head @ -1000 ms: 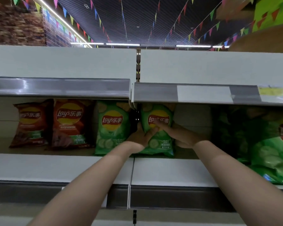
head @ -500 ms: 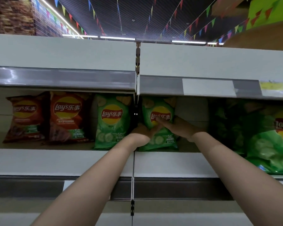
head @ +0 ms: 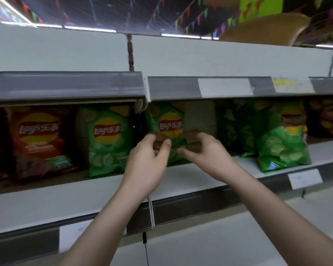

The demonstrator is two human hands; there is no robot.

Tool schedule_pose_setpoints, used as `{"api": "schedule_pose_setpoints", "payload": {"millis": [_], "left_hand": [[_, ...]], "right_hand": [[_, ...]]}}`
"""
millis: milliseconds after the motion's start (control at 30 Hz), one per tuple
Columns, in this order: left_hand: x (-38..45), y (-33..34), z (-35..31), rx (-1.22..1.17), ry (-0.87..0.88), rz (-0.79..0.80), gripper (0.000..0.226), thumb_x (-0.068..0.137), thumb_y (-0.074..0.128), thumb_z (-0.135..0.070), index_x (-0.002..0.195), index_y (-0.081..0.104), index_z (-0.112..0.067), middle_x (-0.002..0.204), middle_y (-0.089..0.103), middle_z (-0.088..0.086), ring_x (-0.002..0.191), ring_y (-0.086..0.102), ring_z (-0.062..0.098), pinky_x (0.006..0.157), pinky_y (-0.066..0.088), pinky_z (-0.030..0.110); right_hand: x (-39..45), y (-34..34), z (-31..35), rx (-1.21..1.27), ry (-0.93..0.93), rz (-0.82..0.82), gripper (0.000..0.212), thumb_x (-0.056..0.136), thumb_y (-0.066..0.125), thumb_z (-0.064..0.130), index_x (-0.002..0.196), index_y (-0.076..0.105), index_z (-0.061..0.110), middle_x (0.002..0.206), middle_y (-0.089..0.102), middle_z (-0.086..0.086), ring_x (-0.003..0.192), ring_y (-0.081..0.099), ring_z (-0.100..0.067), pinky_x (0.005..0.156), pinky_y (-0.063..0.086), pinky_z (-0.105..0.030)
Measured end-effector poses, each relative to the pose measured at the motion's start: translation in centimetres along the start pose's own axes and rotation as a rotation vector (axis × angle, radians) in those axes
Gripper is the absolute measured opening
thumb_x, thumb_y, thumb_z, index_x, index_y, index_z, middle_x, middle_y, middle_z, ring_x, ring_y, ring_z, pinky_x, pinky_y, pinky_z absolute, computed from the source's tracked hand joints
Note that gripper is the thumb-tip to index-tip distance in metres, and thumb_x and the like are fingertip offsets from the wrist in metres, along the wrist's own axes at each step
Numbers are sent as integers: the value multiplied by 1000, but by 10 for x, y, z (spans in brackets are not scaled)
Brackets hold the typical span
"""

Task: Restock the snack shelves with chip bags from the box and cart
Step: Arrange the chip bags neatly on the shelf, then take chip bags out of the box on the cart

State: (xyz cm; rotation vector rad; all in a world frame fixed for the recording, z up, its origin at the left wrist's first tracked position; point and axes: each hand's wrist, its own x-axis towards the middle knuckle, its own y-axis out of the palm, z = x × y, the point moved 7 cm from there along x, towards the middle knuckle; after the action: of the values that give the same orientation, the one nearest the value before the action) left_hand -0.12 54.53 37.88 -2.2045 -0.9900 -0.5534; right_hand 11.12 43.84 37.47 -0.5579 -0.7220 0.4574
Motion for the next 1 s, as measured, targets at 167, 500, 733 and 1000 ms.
{"api": "schedule_pose_setpoints", "payload": {"millis": [167, 500, 733, 1000], "left_hand": [[-18, 58, -18, -277, 58, 217, 10, 95, 56, -18, 93, 66, -20, 83, 70, -9, 80, 67, 2, 81, 57, 39], [-79, 183, -98, -468, 121, 527, 13, 88, 59, -25, 77, 66, -25, 71, 70, -6, 74, 69, 19, 81, 56, 49], [-154, 280, -193, -497, 159, 724, 13, 93, 57, -21, 80, 58, -20, 70, 68, -2, 75, 68, 22, 80, 55, 50], [-290, 370, -342, -621, 268, 1024, 13, 91, 58, -21, 78, 56, -22, 73, 67, 1, 66, 67, 20, 77, 56, 51]], "right_hand": [[-38, -19, -16, 196, -71, -48, 18, 91, 65, 15, 103, 65, 28, 96, 71, 8, 88, 68, -7, 79, 58, -29], [-150, -126, -93, 156, 122, -283, 27, 95, 57, 2, 89, 60, 28, 87, 67, -2, 79, 64, -23, 65, 52, -25], [-248, -233, -141, -265, 274, -325, 10, 96, 54, 17, 100, 63, 21, 84, 69, 11, 82, 65, -7, 79, 53, -33], [-418, -376, -173, -531, 488, -407, 11, 92, 49, 26, 95, 57, 34, 84, 69, 12, 85, 67, -17, 76, 53, -48]]}}
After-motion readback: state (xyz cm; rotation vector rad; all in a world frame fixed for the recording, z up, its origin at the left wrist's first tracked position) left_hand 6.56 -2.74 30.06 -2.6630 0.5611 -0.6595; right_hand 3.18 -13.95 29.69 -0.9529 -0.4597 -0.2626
